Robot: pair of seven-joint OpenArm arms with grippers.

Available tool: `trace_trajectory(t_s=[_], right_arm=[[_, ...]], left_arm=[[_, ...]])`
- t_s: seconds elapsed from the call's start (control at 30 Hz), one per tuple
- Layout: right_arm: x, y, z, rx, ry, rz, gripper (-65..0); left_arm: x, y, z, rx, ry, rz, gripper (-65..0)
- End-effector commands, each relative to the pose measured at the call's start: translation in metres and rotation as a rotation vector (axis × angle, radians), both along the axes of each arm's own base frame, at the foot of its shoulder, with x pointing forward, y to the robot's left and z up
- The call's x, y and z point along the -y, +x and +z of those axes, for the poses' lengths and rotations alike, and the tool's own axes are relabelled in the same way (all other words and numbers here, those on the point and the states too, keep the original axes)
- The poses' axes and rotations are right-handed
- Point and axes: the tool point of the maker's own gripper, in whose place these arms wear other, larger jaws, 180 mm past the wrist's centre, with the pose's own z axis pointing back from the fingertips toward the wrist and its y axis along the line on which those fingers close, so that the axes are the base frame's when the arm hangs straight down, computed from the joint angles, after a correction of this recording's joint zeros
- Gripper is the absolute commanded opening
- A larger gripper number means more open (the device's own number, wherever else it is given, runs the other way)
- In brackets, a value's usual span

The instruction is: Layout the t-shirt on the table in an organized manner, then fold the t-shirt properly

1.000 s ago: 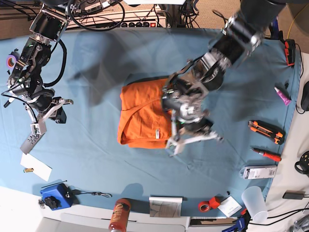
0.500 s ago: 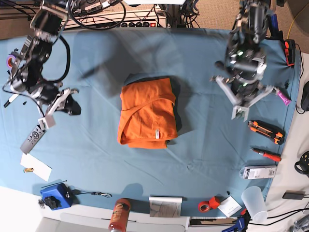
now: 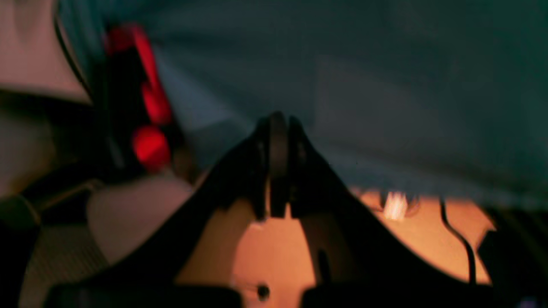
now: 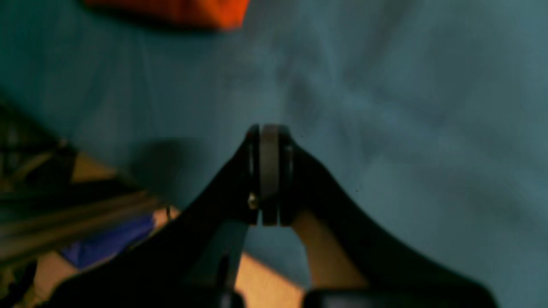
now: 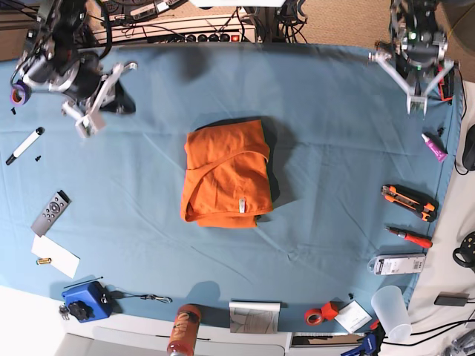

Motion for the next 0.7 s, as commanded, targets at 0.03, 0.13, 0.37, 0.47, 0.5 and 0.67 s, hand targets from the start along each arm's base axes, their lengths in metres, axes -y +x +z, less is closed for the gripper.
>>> trace_trajectory(t_s=[0.03, 0.13, 0.37, 0.47, 0.5, 0.67], right_arm=[[0.002, -0.011, -0.001, -0.015, -0.015, 0.01, -65.0], [0.003, -0.035, -0.014, -0.092, -0.024, 0.01, -65.0], [0.006, -0.094, -0.036, -0.284, -0.047, 0.019, -65.0], [0.008, -0.119, -0.043, -0.356, -0.057, 0.021, -65.0], [0.009, -0.125, -0.044, -0.375, -0.066, 0.021, -65.0], [0.027, -0.158, -0.056, -0.483, -0.156, -0.002, -65.0]], left_arm=[[0.0, -0.015, 0.0, -0.023, -0.015, 0.001, -65.0], [0.0, -0.043, -0.007, -0.096, -0.016, -0.004, -65.0], [0.001, -0.101, -0.015, -0.253, -0.02, -0.004, -65.0], [0.001, -0.124, -0.015, -0.31, -0.02, -0.003, -65.0], [0.001, -0.13, -0.015, -0.322, -0.02, -0.004, -65.0], [0.009, -0.153, -0.016, -0.378, -0.064, -0.026, -65.0]])
